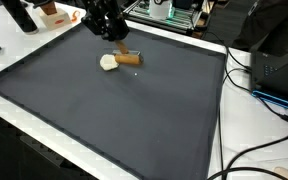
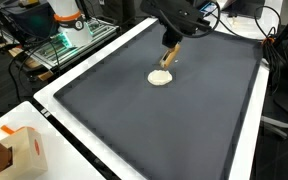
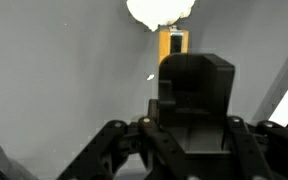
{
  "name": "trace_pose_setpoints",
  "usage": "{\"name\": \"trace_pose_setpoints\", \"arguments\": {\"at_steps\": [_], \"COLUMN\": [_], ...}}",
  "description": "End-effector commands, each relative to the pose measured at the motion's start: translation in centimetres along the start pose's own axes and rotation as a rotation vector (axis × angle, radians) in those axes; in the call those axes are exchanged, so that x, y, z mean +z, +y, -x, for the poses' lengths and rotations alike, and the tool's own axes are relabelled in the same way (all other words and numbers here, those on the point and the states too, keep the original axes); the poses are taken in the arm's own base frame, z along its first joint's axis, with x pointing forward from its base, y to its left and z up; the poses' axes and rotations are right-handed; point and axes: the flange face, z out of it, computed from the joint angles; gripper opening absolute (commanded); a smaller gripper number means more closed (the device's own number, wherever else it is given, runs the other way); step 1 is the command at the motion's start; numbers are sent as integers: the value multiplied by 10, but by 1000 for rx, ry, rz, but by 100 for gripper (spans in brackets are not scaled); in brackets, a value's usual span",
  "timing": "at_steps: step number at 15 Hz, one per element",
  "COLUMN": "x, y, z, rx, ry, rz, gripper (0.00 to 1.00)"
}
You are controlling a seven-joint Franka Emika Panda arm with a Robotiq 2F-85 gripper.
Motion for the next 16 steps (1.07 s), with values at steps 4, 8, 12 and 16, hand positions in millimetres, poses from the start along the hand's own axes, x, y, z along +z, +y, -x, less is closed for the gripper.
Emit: {"name": "trace_pose_setpoints", "arguments": {"at_steps": [4, 8, 12, 16], "x": [10, 16, 20, 21], "y": [-14, -17, -21, -25], "z": [11, 17, 20, 19], "rx": [172, 246, 290, 306], "ry": [161, 229, 241, 224], "rz": [42, 68, 36, 12], "gripper": [24, 24, 24, 24]}}
